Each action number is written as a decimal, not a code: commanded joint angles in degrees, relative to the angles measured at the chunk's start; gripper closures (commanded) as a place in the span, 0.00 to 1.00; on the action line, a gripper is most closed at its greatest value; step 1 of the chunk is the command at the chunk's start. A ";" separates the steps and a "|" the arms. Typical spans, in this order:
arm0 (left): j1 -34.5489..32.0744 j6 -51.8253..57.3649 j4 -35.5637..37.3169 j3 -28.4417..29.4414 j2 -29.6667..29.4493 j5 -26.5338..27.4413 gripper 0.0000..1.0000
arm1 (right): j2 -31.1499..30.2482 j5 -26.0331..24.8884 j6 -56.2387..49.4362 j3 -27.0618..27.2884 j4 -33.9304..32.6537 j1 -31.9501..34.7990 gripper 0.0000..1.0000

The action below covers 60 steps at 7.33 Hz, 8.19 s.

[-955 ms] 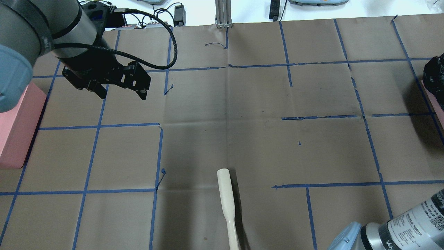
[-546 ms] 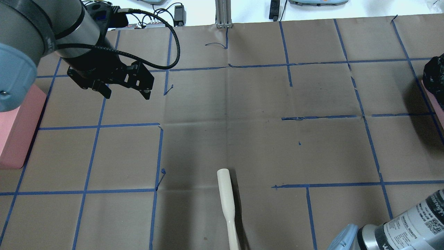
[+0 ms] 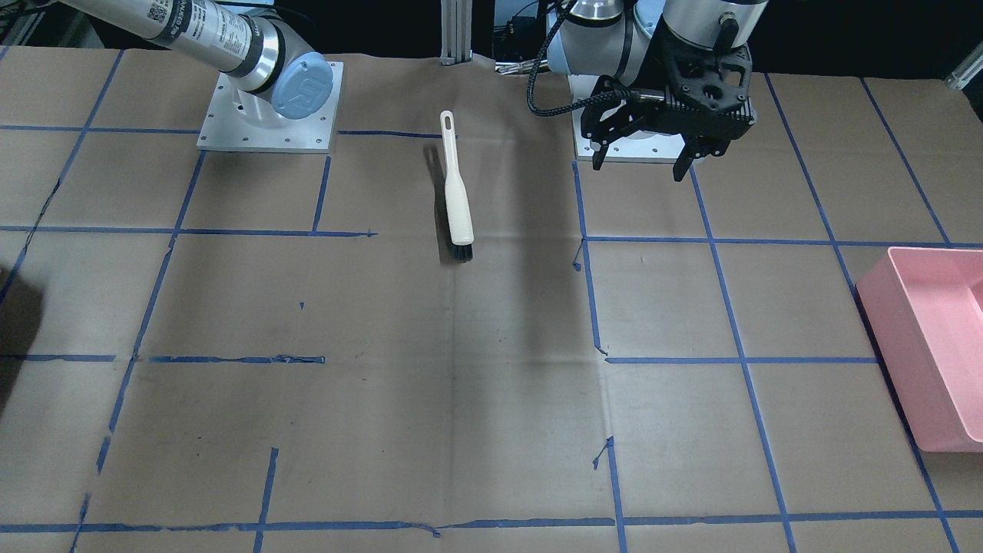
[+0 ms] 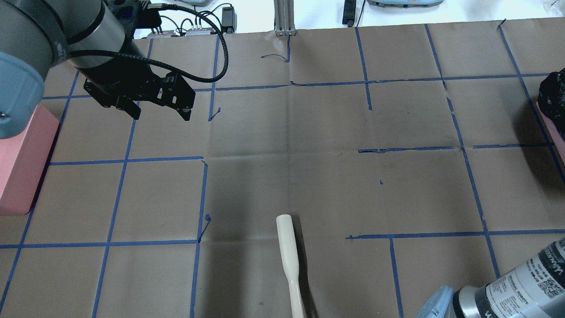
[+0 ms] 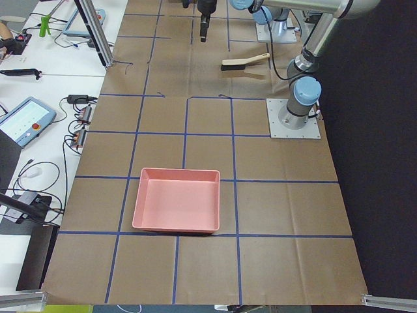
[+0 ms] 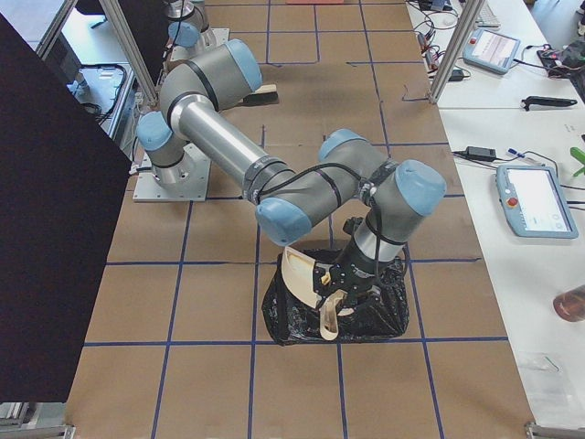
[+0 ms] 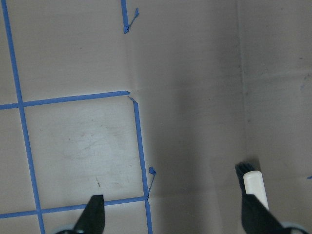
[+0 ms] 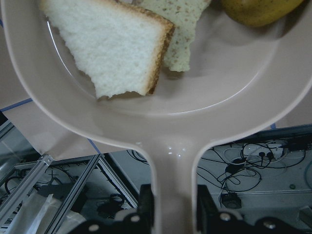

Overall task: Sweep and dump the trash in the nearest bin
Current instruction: 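Tip the dustpan over the dark bin with the right gripper, then carry the empty dustpan back over the table with the right gripper, then lower the dustpan onto the table with the right gripper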

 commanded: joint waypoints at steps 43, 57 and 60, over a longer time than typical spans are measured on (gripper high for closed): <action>1.51 -2.20 -2.83 -1.73 0.26 1.27 0.00 | -29.79 34.29 102.70 42.87 -6.98 50.27 0.94; 1.50 -2.38 -3.00 -1.82 0.17 2.50 0.00 | -8.51 31.68 137.05 43.84 -36.77 71.76 0.94; 1.42 -2.64 -2.83 -1.73 0.17 2.50 0.00 | -7.55 32.47 137.04 43.93 -36.61 70.34 0.94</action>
